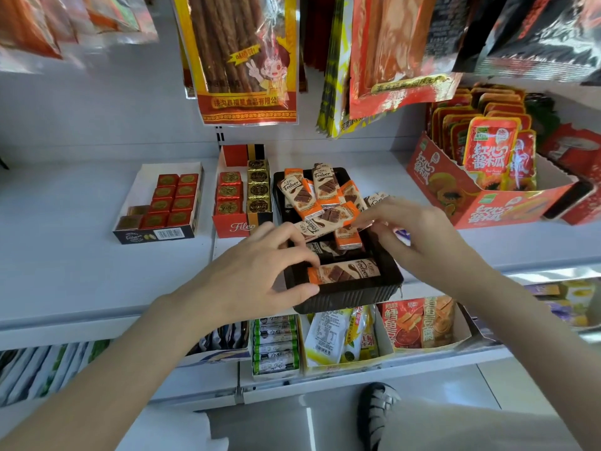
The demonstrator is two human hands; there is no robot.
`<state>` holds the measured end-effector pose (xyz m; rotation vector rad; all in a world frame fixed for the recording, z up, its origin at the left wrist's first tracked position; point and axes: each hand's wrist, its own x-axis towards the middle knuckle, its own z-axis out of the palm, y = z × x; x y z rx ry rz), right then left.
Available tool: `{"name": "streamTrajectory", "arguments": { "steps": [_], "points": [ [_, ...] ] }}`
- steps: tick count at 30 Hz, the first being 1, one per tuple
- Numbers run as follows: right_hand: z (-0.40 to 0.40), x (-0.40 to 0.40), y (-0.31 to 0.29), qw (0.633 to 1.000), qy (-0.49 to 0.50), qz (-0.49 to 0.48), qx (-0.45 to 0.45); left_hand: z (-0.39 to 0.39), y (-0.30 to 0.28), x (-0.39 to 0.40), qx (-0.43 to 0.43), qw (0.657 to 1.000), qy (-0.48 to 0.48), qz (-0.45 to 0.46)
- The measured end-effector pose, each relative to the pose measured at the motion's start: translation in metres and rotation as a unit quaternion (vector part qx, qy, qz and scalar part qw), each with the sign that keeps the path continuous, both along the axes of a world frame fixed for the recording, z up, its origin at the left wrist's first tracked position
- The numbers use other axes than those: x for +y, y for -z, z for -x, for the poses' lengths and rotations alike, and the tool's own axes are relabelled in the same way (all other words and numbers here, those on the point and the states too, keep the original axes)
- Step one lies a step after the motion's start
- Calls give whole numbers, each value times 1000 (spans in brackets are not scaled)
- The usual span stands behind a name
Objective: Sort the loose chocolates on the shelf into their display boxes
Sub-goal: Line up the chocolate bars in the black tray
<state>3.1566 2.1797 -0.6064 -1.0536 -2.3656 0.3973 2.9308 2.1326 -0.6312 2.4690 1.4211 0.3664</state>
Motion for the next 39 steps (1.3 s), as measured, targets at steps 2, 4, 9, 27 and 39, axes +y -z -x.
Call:
{"name": "streamTrajectory", "arguments": {
  "steps": [2,4,9,27,39],
  "points": [
    [5,3,2,998,37,30,-35,-2,0,1,21,1000,9,-4],
    [17,1,11,994,95,30,-53,-4,1,3,37,999,13,-17],
    [35,6,13,981,174,9,-80,-5,4,4,22,999,10,-28],
    [-10,24,-11,899,262,203,287,-39,1,43,26,977,-182,-104],
    [-13,29,-26,884,242,204,344,-32,-19,96,-275,910,-305,-50]
  ]
}}
